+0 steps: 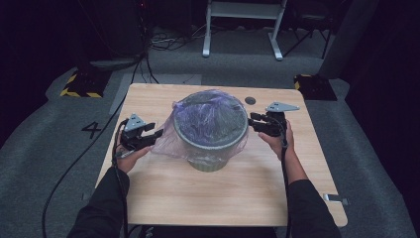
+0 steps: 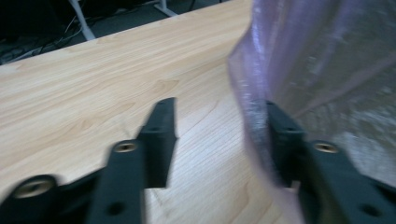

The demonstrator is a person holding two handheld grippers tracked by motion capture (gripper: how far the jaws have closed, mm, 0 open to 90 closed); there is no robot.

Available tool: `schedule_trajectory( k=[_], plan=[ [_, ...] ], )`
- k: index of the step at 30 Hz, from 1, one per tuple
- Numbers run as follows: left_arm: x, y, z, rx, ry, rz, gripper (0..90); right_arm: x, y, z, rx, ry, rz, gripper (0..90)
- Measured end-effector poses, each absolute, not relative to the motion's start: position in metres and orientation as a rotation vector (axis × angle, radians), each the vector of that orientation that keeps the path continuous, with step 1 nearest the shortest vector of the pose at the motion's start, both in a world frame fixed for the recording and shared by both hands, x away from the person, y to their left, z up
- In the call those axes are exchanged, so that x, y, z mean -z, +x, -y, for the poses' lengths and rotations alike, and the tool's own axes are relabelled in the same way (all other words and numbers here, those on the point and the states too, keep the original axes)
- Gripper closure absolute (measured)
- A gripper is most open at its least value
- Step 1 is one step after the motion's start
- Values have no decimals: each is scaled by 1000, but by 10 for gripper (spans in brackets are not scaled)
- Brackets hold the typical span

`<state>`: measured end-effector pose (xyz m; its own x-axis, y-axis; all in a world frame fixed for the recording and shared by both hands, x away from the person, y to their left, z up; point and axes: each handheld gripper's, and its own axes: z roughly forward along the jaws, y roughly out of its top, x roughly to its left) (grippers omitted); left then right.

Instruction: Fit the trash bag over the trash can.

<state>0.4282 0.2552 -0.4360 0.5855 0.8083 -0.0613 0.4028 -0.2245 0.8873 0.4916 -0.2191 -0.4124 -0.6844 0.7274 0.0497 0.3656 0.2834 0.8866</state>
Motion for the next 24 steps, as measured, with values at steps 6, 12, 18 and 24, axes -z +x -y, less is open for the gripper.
schedule_trajectory(
  k=[6, 12, 18, 24],
  plan=[
    [426, 416, -274, -434, 1730, -967, 245, 404, 480, 229, -1356, 946, -2196, 474],
    [423, 406, -280, -482, 1774, -995, 177, 396, 462, 236, -1326, 846, -2216, 350],
    [429, 389, -266, -451, 1864, -885, 160, 398, 430, 226, -1223, 626, -2297, 269],
    [433, 375, -252, -426, 1963, -785, 157, 398, 410, 216, -1244, 518, -2333, 232]
  ],
)
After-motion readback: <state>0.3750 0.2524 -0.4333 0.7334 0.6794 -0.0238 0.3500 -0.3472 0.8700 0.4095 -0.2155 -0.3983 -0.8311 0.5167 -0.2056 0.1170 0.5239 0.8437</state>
